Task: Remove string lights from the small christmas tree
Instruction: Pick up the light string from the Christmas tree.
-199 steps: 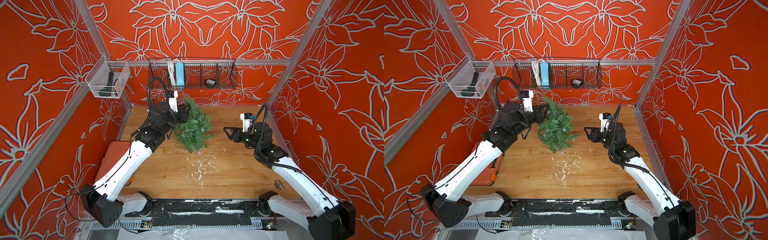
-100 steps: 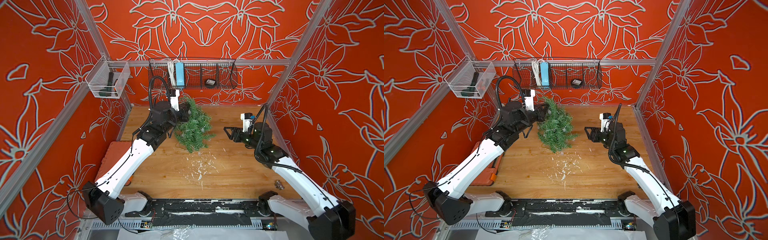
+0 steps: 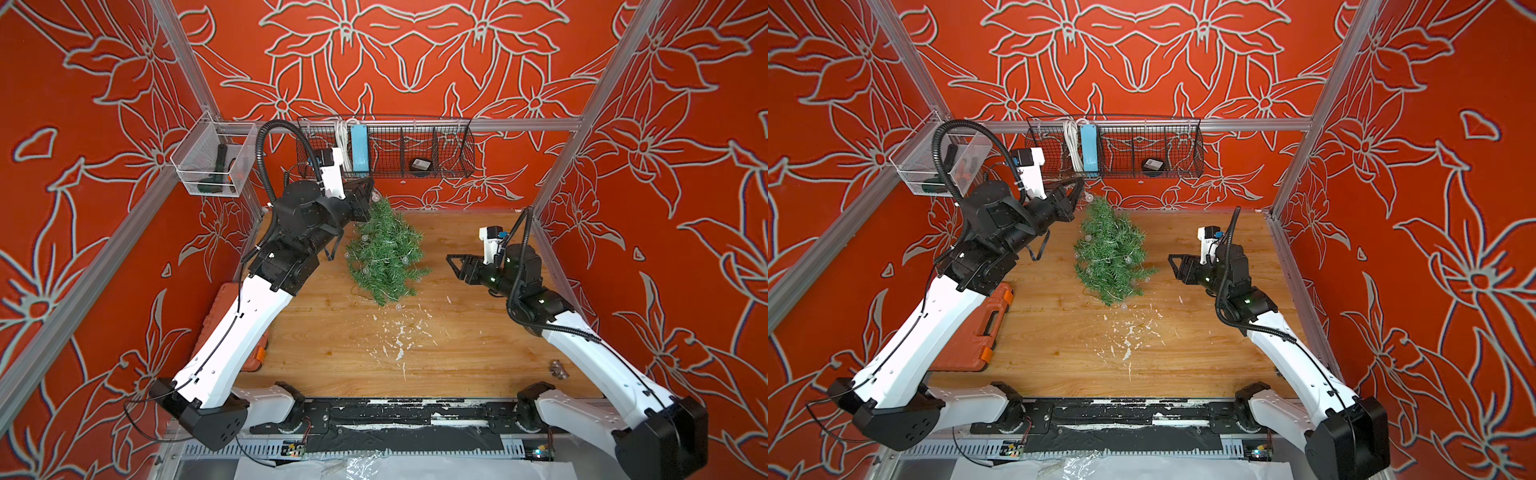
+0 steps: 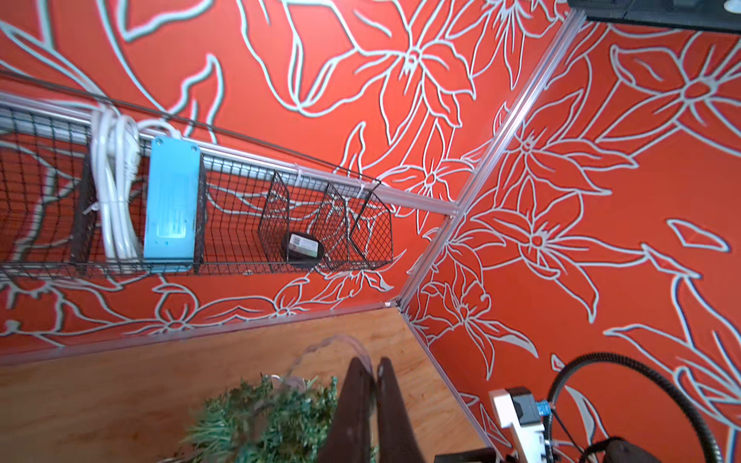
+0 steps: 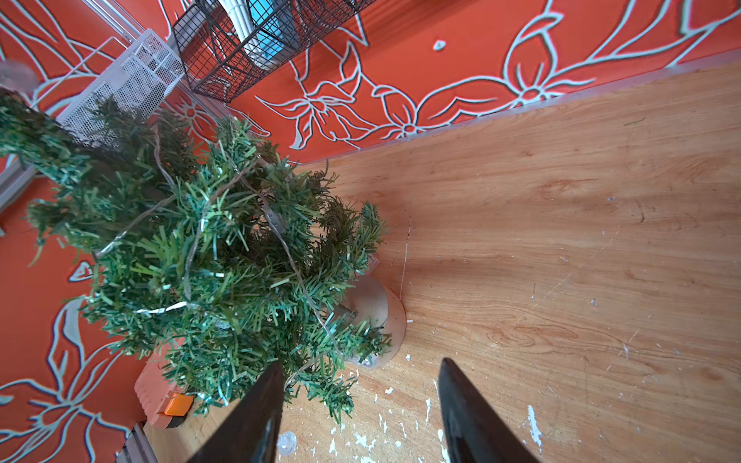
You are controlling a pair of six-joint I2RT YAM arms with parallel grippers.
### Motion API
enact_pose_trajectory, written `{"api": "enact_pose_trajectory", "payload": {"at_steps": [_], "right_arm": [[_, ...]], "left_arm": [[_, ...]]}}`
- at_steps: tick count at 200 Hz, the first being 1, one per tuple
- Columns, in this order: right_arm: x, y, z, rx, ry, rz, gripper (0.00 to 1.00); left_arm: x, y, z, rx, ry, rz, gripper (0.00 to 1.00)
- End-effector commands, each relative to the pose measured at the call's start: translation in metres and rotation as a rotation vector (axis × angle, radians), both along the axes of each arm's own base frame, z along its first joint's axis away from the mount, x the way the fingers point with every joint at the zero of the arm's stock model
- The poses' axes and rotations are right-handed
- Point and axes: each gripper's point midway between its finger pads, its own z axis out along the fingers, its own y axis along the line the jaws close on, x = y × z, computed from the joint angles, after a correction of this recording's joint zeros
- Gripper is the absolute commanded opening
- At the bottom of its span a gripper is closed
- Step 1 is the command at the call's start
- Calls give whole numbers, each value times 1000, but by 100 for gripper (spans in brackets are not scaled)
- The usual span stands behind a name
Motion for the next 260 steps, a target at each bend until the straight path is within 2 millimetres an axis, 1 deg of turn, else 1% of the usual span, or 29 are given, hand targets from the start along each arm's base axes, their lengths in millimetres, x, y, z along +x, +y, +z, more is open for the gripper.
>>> {"api": "enact_pose_trajectory", "payload": {"at_steps": [1,14,37,48,65,73,88,106,124,143,163,178,193,225,248,260], "right_arm": [[-2,1,6,3,-3,6,62],[-3,1,9,3,-6,7,62],[-5,1,15,8,-10,11,62],[-6,2,20,18,-16,14,62],[-11,4,30,32,-38,40,62],[-13,5,35,37,-46,53,62],[-19,9,46,55,-61,87,62],[-31,23,61,79,-103,170,63],[-46,41,74,55,-150,256,65],[-59,55,85,28,-202,315,66],[-69,68,98,-6,-271,363,69],[-76,79,106,-45,-335,405,71],[-78,91,111,-89,-385,435,73],[-80,117,118,-143,-518,509,76],[-79,125,120,-162,-604,518,78],[-79,128,122,-162,-636,524,78]], "left_arm": [[20,34,-5,-7,35,138,0],[28,57,-7,-19,43,201,0],[36,92,-20,-15,88,305,0],[33,101,-28,-22,115,321,0],[19,100,-38,-38,125,291,0],[10,95,-41,-57,131,253,0],[-10,85,-40,-103,133,168,0],[-36,68,-31,-156,120,50,0],[-60,45,-17,-176,103,-59,0],[-84,14,-4,-170,89,-168,0],[-104,-10,5,-202,93,-282,0],[-114,-23,9,-220,96,-342,0],[-123,-34,18,-236,89,-395,0],[-133,-55,36,-274,87,-496,0],[-138,-64,49,-303,85,-555,0],[-138,-66,54,-310,82,-562,0]]}}
